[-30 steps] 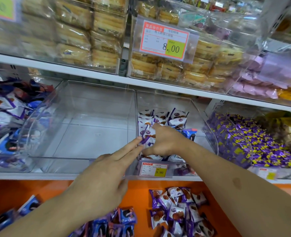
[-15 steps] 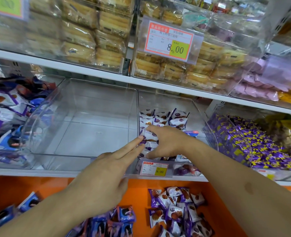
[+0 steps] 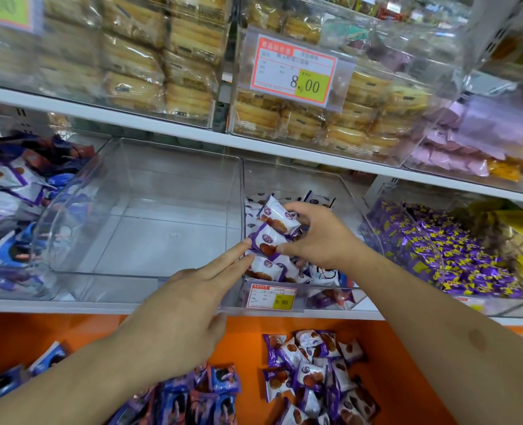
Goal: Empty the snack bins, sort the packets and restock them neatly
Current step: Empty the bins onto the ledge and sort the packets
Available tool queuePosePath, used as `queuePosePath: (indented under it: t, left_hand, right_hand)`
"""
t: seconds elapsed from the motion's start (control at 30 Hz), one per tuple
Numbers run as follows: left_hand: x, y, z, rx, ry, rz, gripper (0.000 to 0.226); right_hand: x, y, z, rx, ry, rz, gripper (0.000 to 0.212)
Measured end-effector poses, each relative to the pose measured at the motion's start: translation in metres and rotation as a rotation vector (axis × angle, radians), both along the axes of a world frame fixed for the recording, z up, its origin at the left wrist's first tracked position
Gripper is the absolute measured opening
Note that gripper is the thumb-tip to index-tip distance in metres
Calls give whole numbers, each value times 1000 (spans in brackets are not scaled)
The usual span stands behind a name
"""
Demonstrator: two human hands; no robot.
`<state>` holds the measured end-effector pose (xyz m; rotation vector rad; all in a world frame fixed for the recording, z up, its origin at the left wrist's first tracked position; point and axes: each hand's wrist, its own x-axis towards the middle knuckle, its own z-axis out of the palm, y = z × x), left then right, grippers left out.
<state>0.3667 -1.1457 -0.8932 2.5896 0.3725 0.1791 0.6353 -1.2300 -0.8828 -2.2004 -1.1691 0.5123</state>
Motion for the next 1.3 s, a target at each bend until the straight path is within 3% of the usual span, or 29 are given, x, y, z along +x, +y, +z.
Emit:
queuePosePath:
  t: [0.13, 0.3, 0.57, 0.67, 0.83, 0.87, 0.97, 1.0, 1.1, 1.3]
  left_hand:
    - [2, -1, -1, 12, 59, 18, 90]
    - [1, -2, -10, 35, -64, 21, 87]
    - [-5, -21, -28, 74, -188, -56, 69]
    - [-3, -40, -39, 28, -160, -119, 65]
    - [-3, -56, -72, 26, -65, -200, 64]
    - [-3, -57, -76, 34, -42, -216, 64]
    - [-3, -52, -80, 51, -9, -198, 62]
    - [-2, -48, -81, 59, 0, -182, 62]
    - [0, -41, -92, 51, 82, -157, 57]
    - [18, -65, -171, 20, 427, -312, 48]
  right_hand:
    - [-8, -20, 12, 123, 49, -42, 51]
    - [-20, -72, 36, 327, 81, -151, 50]
    - [-50, -165, 36, 414, 183, -181, 53]
    - [-59, -191, 4, 287, 254, -117, 54]
    - [-39, -220, -86, -158, 254, -90, 48]
    - [-28, -225, -107, -246, 244, -96, 52]
    - [3, -231, -157, -433, 133, -122, 94]
    - [4, -228, -161, -497, 106, -121, 94]
    - [3, -220, -168, -610, 38, -82, 79]
    - [-15, -199, -192, -562, 115, 3, 52]
